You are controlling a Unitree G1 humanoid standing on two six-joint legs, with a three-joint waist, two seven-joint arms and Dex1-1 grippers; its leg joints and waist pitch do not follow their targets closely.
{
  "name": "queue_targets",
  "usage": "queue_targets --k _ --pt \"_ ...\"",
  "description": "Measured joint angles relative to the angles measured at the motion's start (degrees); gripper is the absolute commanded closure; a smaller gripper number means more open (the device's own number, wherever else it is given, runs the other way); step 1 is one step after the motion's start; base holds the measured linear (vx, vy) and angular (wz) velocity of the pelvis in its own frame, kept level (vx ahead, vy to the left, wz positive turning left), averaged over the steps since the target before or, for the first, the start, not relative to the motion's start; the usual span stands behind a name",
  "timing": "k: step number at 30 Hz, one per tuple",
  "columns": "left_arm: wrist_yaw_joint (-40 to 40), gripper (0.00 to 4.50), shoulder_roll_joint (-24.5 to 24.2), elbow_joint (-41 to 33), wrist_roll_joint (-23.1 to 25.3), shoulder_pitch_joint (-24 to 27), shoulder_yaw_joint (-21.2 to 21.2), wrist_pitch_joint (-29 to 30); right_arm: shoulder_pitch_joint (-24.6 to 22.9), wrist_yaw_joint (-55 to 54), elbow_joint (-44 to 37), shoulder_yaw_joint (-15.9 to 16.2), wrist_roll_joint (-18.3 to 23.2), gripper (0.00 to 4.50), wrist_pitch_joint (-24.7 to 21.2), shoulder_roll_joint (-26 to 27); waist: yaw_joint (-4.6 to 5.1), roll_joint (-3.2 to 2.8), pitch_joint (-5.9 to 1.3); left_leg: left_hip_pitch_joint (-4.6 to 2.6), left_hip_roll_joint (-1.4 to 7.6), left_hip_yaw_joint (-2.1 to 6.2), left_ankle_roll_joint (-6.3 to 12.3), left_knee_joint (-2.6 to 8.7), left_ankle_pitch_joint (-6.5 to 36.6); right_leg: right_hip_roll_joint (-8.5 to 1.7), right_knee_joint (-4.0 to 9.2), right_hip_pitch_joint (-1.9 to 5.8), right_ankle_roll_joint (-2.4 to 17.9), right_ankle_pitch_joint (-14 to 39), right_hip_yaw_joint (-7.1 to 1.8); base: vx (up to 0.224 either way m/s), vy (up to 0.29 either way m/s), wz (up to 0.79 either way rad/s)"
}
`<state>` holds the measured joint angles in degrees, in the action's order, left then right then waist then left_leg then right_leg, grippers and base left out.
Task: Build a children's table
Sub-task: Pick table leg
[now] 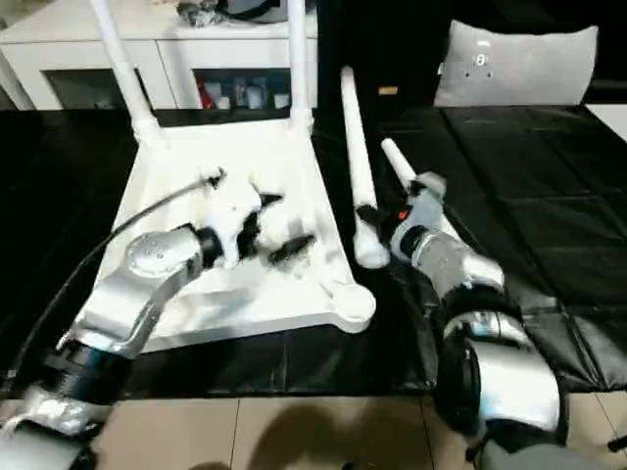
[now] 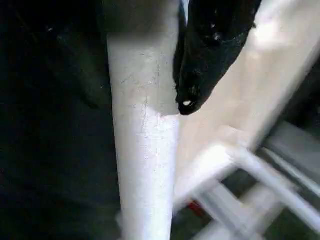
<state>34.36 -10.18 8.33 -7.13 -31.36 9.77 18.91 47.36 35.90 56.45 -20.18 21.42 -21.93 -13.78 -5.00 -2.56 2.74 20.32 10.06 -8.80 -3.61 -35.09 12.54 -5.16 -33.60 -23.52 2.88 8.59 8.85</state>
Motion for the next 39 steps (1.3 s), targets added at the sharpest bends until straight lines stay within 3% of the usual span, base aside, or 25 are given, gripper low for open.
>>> queue_targets --k 5,11,15,20,28,29,36,39 --pt "-2.83 0.00 3.47 0.73 -4.60 -2.95 -5.37 0.26 -3.94 6.65 -9.58 -0.15 4.16 2.70 -0.65 0.79 -0.21 0.00 0.00 0.06 0.00 0.01 0.02 -0.01 0.00 0.00 0.02 -0.01 -0.23 0.14 0.01 0.000 0.000 0.00" --pt "-6.59 0.00 10.57 2.87 -13.49 -6.47 -12.54 4.30 -11.54 13.89 -25.84 0.02 12.90 2.70 -9.34 2.48 -0.78 -0.01 0.00 0.26 0.00 0.04 0.07 -0.01 -0.01 0.00 0.06 -0.18 -0.34 0.20 0.04 0.000 0.000 0.00" --pt "-8.46 0.00 13.90 3.39 -19.96 -9.36 -16.28 7.38 -14.02 17.00 -32.85 1.08 16.48 2.70 -11.83 2.67 -1.08 0.00 0.00 0.30 0.00 0.03 0.13 -0.01 -0.04 0.01 0.06 -0.23 -0.35 0.21 0.05 0.000 0.000 0.00" --pt "-10.31 0.00 16.02 4.33 -25.28 -10.07 -20.06 11.08 -17.37 18.72 -38.33 3.23 18.53 2.70 -14.59 3.31 -1.43 0.04 0.03 0.32 0.00 0.05 0.14 0.00 -0.07 0.01 0.10 -0.22 -0.37 0.21 0.07 0.000 0.000 0.00" --pt "-10.66 0.00 17.45 4.24 -29.40 -10.07 -21.22 13.93 -18.51 19.03 -42.13 4.95 19.51 2.70 -16.79 3.69 -1.67 0.05 0.03 0.56 -0.01 0.15 0.17 0.01 -0.05 0.01 0.36 -0.25 -0.48 0.15 0.12 0.000 0.000 0.00" --pt "-10.71 0.29 17.46 4.14 -29.90 -10.07 -21.26 13.99 -18.61 19.03 -42.44 5.00 19.71 2.70 -16.89 3.68 -1.66 0.05 0.03 0.58 -0.01 0.15 0.18 0.01 -0.04 0.01 0.39 -0.26 -0.49 0.14 0.13 0.000 0.000 0.00" --pt "-10.72 0.77 17.47 3.71 -31.42 -10.07 -21.30 14.55 -19.85 18.86 -43.08 5.76 20.43 2.70 -17.61 3.64 -1.66 0.05 0.03 0.63 -0.02 0.16 0.21 0.01 -0.02 0.01 0.44 -0.28 -0.51 0.13 0.14 0.000 0.000 0.00" --pt "-11.38 1.04 17.34 3.62 -30.03 -10.07 -20.59 13.62 -20.13 17.16 -43.58 7.43 17.54 2.70 -14.57 3.68 -1.57 0.03 0.02 0.63 -0.02 0.16 0.20 0.01 -0.03 0.01 0.44 -0.29 -0.54 0.11 0.13 0.000 0.000 0.00"
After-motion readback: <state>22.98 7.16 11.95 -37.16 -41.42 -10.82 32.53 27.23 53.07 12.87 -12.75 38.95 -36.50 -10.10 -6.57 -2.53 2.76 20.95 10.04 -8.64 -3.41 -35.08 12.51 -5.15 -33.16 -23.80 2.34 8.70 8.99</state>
